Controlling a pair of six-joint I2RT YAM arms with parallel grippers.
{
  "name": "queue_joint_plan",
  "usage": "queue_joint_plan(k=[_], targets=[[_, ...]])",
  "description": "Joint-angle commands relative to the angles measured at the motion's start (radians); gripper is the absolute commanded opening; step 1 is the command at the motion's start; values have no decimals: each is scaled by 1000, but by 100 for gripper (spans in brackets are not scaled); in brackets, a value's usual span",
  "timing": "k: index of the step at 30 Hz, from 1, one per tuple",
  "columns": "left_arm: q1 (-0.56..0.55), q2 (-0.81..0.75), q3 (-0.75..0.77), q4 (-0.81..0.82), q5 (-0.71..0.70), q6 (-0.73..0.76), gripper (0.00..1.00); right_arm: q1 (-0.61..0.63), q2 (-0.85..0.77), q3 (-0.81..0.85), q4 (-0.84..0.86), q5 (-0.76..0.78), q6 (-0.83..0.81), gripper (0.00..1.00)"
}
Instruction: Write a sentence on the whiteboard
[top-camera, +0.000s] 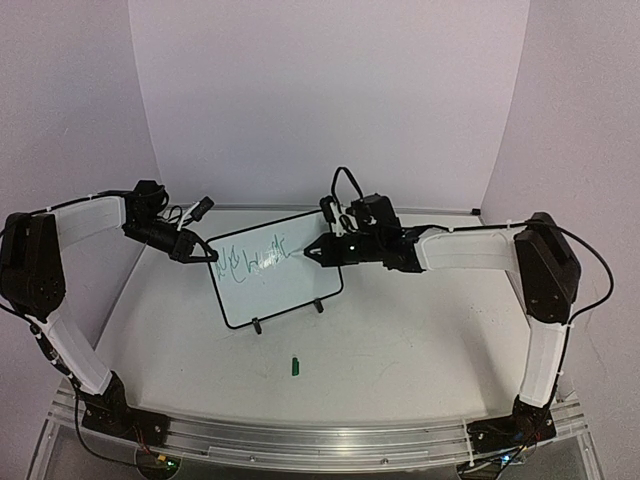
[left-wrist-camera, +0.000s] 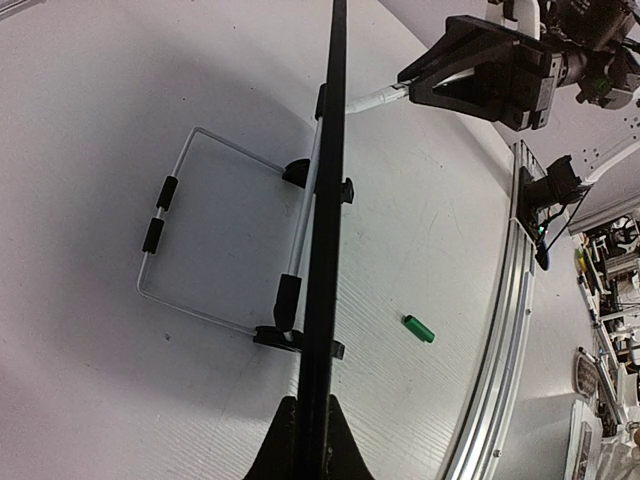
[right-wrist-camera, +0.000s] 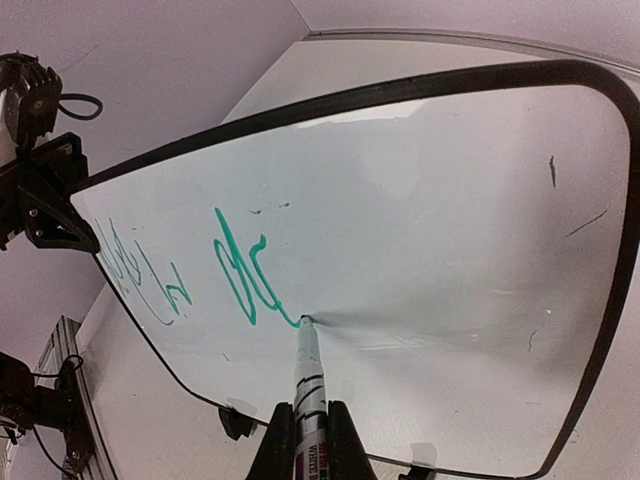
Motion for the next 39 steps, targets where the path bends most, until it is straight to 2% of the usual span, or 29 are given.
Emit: queue_joint_plan(k=[1,13,23,31,39], targets=[[2,-35,6,5,-120,17,0,-5,-49,46,6,66,-14,0],[2,-30,8,5,-123,17,0,-5,23,122,6,10,-6,0],[1,-27,9,3,-124,16,0,-5,48,123,6,-17,1,0],[2,-29,9,3,-123,16,0,-5,-14,53,19,68,4,0],[1,-28,8,3,-125,17,0,-5,-92,-17,93,-4,13,0]])
